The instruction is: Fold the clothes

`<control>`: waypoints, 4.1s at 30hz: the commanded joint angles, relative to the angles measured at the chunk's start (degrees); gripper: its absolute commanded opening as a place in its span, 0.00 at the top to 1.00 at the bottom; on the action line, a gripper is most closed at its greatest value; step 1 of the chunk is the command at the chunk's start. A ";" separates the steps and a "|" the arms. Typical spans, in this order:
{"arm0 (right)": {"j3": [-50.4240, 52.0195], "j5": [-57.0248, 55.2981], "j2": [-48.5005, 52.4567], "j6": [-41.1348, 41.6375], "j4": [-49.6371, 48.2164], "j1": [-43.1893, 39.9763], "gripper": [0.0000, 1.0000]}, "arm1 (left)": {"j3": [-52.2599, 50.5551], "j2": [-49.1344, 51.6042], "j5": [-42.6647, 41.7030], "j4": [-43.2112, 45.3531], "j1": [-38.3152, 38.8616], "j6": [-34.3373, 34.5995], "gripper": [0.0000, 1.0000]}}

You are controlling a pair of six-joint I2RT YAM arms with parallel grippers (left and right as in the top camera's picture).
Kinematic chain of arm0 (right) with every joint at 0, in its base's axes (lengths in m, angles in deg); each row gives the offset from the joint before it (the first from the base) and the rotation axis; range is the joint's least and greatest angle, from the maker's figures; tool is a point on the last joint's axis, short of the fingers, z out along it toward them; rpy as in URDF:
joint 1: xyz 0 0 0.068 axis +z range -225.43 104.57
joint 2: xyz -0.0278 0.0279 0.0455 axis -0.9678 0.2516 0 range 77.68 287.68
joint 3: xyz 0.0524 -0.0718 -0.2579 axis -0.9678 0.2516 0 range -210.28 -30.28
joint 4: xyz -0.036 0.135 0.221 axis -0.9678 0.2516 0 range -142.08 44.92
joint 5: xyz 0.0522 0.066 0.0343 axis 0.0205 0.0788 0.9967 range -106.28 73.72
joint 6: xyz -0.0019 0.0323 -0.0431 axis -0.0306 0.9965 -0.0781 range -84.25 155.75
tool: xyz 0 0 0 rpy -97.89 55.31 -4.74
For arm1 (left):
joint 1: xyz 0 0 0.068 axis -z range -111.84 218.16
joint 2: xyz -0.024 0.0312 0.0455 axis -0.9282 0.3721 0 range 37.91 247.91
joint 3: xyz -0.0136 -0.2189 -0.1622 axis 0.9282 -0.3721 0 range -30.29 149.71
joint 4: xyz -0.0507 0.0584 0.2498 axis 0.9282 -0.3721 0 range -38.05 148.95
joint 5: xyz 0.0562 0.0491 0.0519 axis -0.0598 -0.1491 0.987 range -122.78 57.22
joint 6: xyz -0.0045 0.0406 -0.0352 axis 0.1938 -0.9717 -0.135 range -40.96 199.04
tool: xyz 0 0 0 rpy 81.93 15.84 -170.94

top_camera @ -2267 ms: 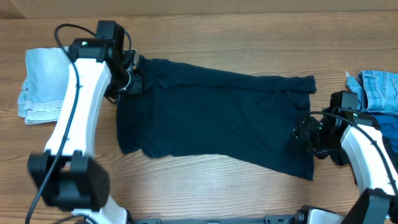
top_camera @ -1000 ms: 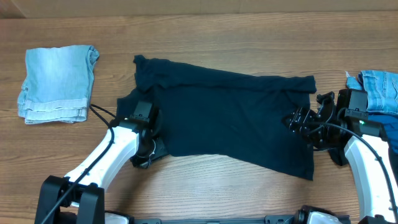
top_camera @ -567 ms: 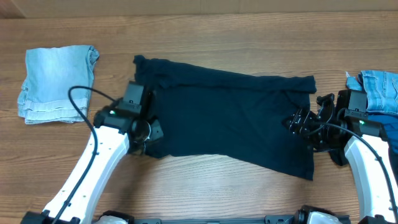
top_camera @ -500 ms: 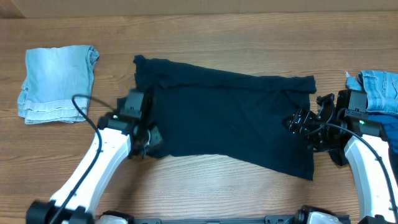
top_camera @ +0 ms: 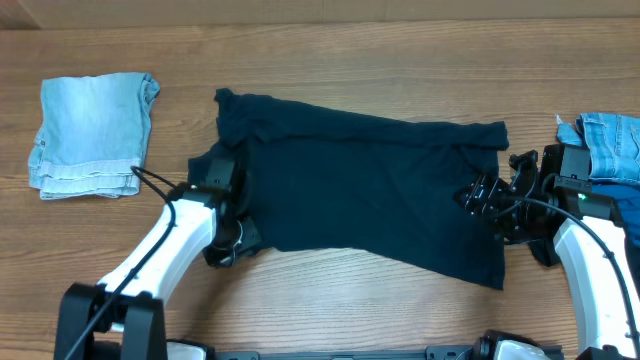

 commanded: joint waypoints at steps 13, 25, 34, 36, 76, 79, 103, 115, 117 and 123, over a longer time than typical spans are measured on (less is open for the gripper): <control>-1.46 -9.99 -0.63 5.95 3.65 0.15 0.22 | 13.70 -5.53 11.91 3.34 -0.33 -7.78 0.91; -1.46 -9.94 -0.63 5.62 6.78 0.15 0.22 | 10.45 -0.17 4.92 -2.95 -0.35 -11.85 0.47; -1.46 -9.94 -0.63 5.40 6.80 0.15 0.21 | -5.25 -0.17 3.82 8.17 -1.84 0.81 0.38; -1.46 -9.92 -0.63 5.40 6.80 0.15 0.21 | -6.08 -0.17 3.82 9.64 -4.39 1.03 0.38; -1.46 -10.01 -0.63 5.40 6.95 0.15 0.21 | 14.05 0.09 6.73 10.73 -8.98 -10.64 0.96; -1.46 -10.01 -0.63 5.40 7.19 0.15 0.21 | 14.05 2.95 6.32 10.88 -8.94 -11.32 0.94; 5.70 -20.50 1.14 20.68 10.99 -2.82 0.34 | 14.05 9.68 5.88 16.02 -8.94 -13.18 0.78; 12.22 -17.22 5.92 22.21 5.18 -4.09 0.67 | 14.05 9.68 5.75 15.82 -8.94 -13.18 0.78; 12.22 -17.22 5.92 22.21 5.81 -4.09 0.84 | 14.05 9.68 5.73 15.82 -8.94 -13.16 0.78; 12.22 -16.00 5.90 21.92 7.93 -4.09 0.55 | 14.05 9.68 5.75 15.80 -8.94 -13.16 0.77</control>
